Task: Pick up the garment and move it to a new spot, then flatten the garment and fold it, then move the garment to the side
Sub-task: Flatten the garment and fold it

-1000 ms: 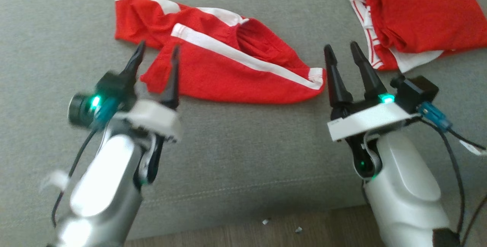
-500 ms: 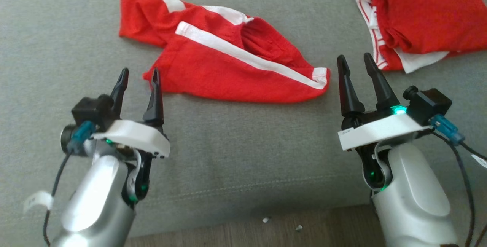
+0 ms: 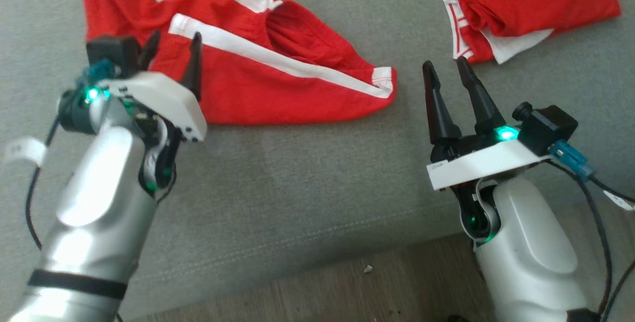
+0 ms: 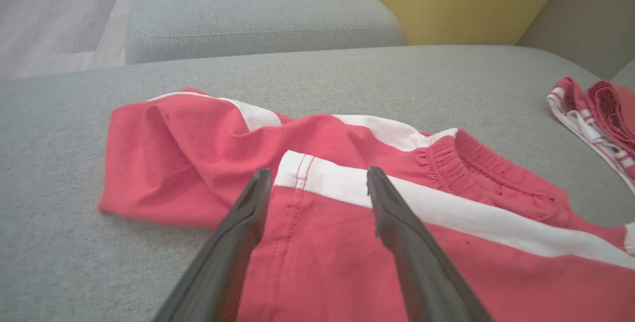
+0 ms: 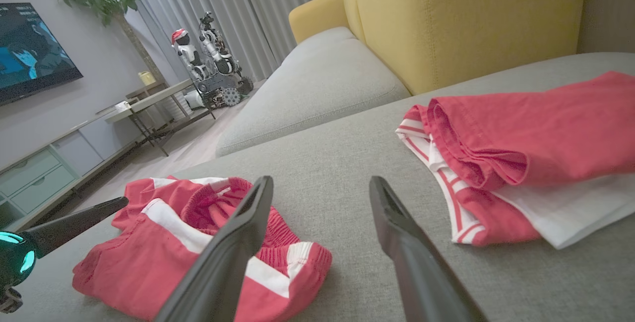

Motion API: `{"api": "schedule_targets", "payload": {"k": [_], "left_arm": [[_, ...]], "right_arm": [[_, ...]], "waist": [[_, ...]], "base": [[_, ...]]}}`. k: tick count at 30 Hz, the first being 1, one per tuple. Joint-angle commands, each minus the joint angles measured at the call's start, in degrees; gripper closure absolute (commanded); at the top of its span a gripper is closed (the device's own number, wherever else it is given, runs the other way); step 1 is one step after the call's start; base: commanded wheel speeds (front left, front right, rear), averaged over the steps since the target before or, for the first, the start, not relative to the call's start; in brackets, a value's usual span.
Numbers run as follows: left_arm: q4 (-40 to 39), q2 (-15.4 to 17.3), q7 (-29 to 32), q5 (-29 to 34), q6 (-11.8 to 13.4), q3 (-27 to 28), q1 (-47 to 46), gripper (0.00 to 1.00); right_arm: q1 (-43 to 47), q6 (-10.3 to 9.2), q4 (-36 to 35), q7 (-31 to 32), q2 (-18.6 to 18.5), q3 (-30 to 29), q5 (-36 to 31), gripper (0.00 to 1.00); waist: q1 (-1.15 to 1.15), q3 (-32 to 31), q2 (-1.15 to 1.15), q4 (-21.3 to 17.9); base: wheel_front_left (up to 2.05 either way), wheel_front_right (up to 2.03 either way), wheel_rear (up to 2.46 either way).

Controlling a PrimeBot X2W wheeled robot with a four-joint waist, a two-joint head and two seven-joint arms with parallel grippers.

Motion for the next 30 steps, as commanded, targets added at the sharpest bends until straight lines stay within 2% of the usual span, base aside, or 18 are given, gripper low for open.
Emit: {"api": "schedule_targets", "payload": {"k": [1, 9, 26, 27, 28, 29, 30], "left_arm": [[-1.2, 2.2, 0.1, 0.0, 0.4, 2.0, -2.8, 0.0], [4.9, 2.3, 2.0, 0.2, 1.1, 1.8, -7.2, 0.0], [11.5, 0.4, -1.0, 0.1, -1.2, -0.2, -11.4, 0.0], [11.7, 0.3, -1.0, 0.1, -1.3, -0.3, -11.6, 0.19], [12.0, 0.3, -1.1, 0.1, -1.4, -0.4, -11.8, 0.52], [12.2, 0.2, -1.1, 0.0, -1.5, -0.4, -11.9, 0.65], [12.4, 0.2, -1.2, -0.1, -1.6, -0.5, -12.1, 0.95]], "right_arm": [[-1.2, 0.36, -1.6, -0.8, 0.8, 1.3, 1.1, 0.0], [-1.8, 0.36, -0.5, -1.7, 0.8, 1.8, 1.6, 0.0], [-2.9, 0.36, 0.9, -2.1, 0.8, 1.6, 1.8, 0.0], [-2.9, 0.36, 1.0, -2.1, 0.8, 1.6, 1.8, 0.0], [-3.0, 0.36, 1.0, -2.1, 0.8, 1.6, 1.9, 0.0], [-3.1, 0.36, 1.1, -2.1, 0.8, 1.6, 1.9, 0.0], [-3.1, 0.36, 1.2, -2.1, 0.8, 1.6, 2.0, 0.0]], "waist": [[-0.01, 0.7, 0.0, -0.7], [-0.01, 2.1, 0.0, -1.6], [-0.01, 3.1, 0.0, -1.3], [-0.01, 3.1, 0.0, -1.3], [-0.01, 3.1, 0.0, -1.3], [-0.01, 3.2, 0.0, -1.3], [-0.01, 3.2, 0.0, -1.3]], "base": [[0.0, 0.0, 0.0], [0.0, 0.0, 0.0], [0.0, 0.0, 0.0], [0.0, 0.0, 0.0], [0.0, 0.0, 0.0], [0.0, 0.0, 0.0], [0.0, 0.0, 0.0]]}}
